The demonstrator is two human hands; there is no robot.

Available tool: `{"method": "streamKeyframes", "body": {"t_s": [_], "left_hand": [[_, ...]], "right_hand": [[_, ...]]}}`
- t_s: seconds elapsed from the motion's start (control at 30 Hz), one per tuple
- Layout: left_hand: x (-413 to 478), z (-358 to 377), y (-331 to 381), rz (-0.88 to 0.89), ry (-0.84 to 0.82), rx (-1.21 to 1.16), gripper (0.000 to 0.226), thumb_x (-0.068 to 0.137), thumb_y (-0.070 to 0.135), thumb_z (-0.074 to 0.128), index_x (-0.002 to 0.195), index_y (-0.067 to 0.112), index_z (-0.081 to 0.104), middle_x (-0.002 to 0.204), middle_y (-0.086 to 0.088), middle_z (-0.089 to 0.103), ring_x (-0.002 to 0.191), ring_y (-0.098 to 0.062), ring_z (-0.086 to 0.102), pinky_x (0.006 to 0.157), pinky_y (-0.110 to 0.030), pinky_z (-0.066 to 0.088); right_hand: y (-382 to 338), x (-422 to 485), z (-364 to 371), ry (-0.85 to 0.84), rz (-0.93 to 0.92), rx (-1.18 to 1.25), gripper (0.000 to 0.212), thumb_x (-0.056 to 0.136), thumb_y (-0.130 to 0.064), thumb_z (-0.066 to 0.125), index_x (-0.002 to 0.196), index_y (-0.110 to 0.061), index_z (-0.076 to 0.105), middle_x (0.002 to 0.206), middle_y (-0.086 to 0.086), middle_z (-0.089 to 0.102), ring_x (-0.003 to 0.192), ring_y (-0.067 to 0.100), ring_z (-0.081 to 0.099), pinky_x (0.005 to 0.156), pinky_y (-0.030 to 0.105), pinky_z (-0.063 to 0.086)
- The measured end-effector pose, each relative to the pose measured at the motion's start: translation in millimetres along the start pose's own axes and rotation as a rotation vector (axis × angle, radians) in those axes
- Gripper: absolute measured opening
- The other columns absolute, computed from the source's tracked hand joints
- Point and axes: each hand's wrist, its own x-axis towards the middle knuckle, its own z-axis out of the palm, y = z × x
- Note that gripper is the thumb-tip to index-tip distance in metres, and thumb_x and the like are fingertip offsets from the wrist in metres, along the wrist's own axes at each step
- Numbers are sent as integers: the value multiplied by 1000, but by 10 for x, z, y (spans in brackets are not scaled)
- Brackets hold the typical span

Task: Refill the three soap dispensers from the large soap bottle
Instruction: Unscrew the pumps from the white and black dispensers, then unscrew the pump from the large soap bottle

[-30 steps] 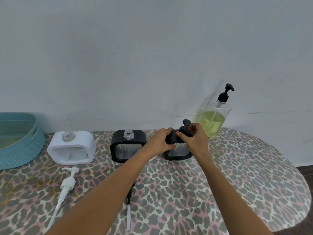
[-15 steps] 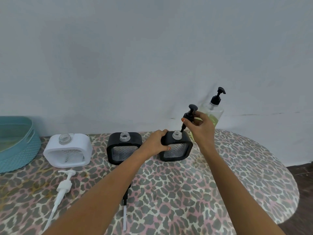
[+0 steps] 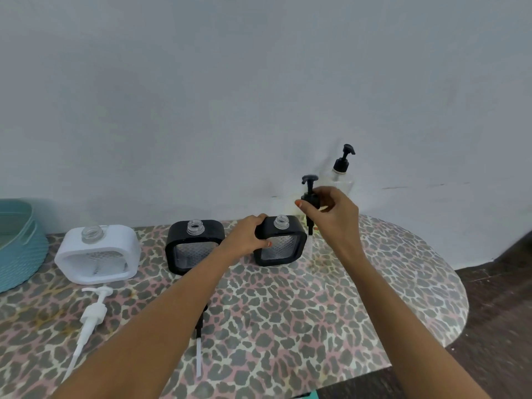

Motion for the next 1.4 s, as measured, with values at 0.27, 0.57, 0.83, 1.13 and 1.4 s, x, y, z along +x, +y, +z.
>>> {"method": "streamKeyframes", "body": {"t_s": [0.27,0.57,0.83,1.13,1.4], "left_hand": [[-23,9,15,18,23,20,51,78,12,69,124,10,48,114,-10,58,106,-23,54,79,-22,36],[-12,7,13,52,-2,29,46,80,9,67,122,7,47,112,-13,58,90,-15,48,66,-10,30],[44,21,-15,-32,-40,83,84,80,30,68,144,7,20,146,-10,34,134,-23,33,106,-28,28],[231,23,181,-4,225,-6,51,87,42,54,129,13,48,137,-5,47,128,-20,41,106,-35,34],[690,157,566,125,265,12,33,87,21,60,117,8,57,122,-8,58,113,-19,53,92,-25,39]], "right_hand": [[627,-504,193,-226,226,-240,28,74,-26,75,82,-9,54,66,-2,48,60,12,44,48,11,36],[1097,-859,548,-284,386,-332,27,76,-24,73,79,-10,50,81,6,55,66,15,47,51,15,33],[1141,-893,592,-246,436,-314,38,73,-35,75,91,-12,51,94,6,56,85,20,54,68,27,40],[1010,-562,122,-80,347,-207,31,83,-38,64,92,-8,58,76,2,54,67,11,47,54,17,34],[1125,471,-429,77,207,-122,33,82,-25,67,105,-3,60,88,7,58,80,18,54,67,22,43]]}}
